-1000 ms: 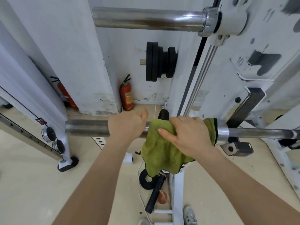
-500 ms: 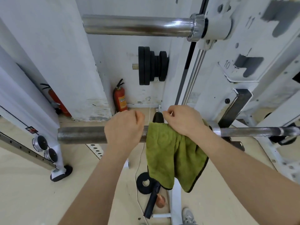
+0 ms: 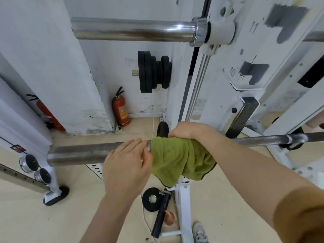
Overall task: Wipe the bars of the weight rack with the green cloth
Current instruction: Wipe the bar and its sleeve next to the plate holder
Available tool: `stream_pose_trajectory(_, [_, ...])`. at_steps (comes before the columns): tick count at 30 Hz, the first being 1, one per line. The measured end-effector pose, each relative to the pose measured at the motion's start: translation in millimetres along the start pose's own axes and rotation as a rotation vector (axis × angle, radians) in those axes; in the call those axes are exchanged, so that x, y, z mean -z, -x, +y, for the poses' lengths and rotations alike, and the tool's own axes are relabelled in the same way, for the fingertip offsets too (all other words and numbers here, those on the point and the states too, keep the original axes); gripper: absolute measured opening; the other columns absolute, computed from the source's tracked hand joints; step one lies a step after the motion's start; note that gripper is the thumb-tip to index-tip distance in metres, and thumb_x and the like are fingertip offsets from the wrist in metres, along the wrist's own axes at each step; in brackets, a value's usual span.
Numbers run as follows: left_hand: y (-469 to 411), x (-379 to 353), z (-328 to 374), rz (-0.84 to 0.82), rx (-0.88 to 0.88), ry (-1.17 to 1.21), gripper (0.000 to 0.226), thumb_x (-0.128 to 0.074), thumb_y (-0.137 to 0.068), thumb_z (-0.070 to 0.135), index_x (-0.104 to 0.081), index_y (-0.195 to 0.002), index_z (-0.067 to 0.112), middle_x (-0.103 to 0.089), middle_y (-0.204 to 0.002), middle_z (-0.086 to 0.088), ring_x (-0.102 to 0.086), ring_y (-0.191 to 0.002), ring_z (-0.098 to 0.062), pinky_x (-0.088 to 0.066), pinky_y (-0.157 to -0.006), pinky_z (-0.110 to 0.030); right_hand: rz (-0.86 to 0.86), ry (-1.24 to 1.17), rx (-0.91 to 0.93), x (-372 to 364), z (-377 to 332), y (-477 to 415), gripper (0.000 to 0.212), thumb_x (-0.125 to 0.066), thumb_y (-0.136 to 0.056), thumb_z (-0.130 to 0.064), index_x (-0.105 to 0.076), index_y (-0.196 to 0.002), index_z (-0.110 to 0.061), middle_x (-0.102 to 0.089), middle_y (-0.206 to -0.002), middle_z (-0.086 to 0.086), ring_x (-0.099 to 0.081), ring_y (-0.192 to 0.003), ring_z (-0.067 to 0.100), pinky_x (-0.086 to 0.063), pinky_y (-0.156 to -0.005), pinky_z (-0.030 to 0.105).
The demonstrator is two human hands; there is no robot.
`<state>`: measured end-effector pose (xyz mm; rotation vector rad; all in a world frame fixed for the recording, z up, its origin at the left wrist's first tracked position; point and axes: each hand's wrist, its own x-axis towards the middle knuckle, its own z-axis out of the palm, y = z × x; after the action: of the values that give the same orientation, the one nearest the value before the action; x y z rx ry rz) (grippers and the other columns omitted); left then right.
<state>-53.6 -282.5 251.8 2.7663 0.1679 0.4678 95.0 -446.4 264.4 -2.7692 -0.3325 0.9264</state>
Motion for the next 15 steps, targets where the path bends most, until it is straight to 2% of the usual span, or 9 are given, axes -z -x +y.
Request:
stream_pose_trajectory(2, [-21,4,4,-0.066,0.086,0.006,0.041,-0.033,-0.088,0.04,-0.064,-0.07,0.021,-0.068,-0.077,0.003,-0.063,-0.08,-0.025,-0.052,-0.067,-0.036,0.192,-0.019,-0.001,-4,3,1,0.037,-0.043,-0.091,-0.045,-0.058,-0.073,-0.015,-0.061,-0.088,0.002,-0.059,-0.084,0.023,-0.04,-0.062,0.03])
stream_pose_trajectory(4, [-50,-7,8,-0.156,0.126,-0.034,0.043,-0.03,-0.091,0.041,-0.054,-0.066,0.015,-0.057,-0.066,-0.001,-0.057,-0.071,-0.028,-0.046,-0.06,-0.034,0.381,0.072,0.021,-16,9,18,0.055,-0.03,-0.092,-0.059,-0.057,-0.064,-0.02,-0.058,-0.073,-0.002,-0.059,-0.076,0.022,-0.041,-0.063,0.031])
stream_pose_trajectory(7, [-64,-24,4,-0.312,0.062,-0.185,0.055,-0.023,-0.096,0.048,-0.059,-0.069,0.017,-0.054,-0.065,-0.004,-0.055,-0.069,-0.028,-0.036,-0.06,-0.031,0.582,0.23,0.161,-41,15,53,0.065,-0.012,-0.092,-0.067,-0.06,-0.077,-0.025,-0.058,-0.071,-0.007,-0.06,-0.08,0.019,-0.041,-0.081,0.037])
stream_pose_trajectory(9, [-51,-24,-2,-0.251,-0.02,-0.232,0.055,-0.025,-0.096,0.048,-0.056,-0.061,0.019,-0.046,-0.055,0.001,-0.049,-0.06,-0.026,-0.033,-0.06,-0.032,0.629,0.274,0.199,-49,15,64,0.06,-0.011,-0.091,-0.069,-0.057,-0.087,-0.03,-0.058,-0.076,-0.01,-0.058,-0.085,0.016,-0.036,-0.084,0.039])
stream_pose_trajectory(10, [-44,-22,-4,-0.212,-0.063,-0.236,0.053,-0.027,-0.097,0.046,-0.055,-0.06,0.02,-0.048,-0.053,0.002,-0.05,-0.058,-0.025,-0.033,-0.062,-0.033,0.613,0.282,0.179,-48,14,65,0.061,-0.011,-0.09,-0.07,-0.057,-0.086,-0.03,-0.056,-0.075,-0.011,-0.057,-0.084,0.015,-0.035,-0.082,0.039])
stream_pose_trajectory(12, [-34,-24,-7,-0.127,-0.103,-0.219,0.048,-0.028,-0.096,0.043,-0.061,-0.068,0.023,-0.062,-0.064,0.004,-0.058,-0.067,-0.023,-0.037,-0.07,-0.036,0.469,0.246,0.106,-35,10,54,0.069,-0.012,-0.087,-0.075,-0.059,-0.077,-0.026,-0.057,-0.073,-0.01,-0.058,-0.08,0.016,-0.039,-0.074,0.036])
stream_pose_trajectory(13, [-30,-26,-7,-0.091,-0.107,-0.187,0.044,-0.03,-0.096,0.043,-0.064,-0.075,0.025,-0.066,-0.073,0.006,-0.061,-0.074,-0.02,-0.037,-0.076,-0.037,0.352,0.21,0.06,-26,8,43,0.073,-0.013,-0.085,-0.077,-0.063,-0.077,-0.025,-0.062,-0.081,-0.008,-0.06,-0.084,0.018,-0.042,-0.074,0.036])
stream_pose_trajectory(15, [-20,-27,-8,-0.051,-0.105,-0.076,0.038,-0.032,-0.096,0.042,-0.068,-0.094,0.028,-0.07,-0.09,0.009,-0.061,-0.089,-0.017,-0.036,-0.087,-0.037,0.115,0.056,0.006,-9,5,17,0.076,-0.02,-0.086,-0.077,-0.07,-0.098,-0.022,-0.064,-0.108,-0.002,-0.059,-0.102,0.021,-0.044,-0.085,0.036])
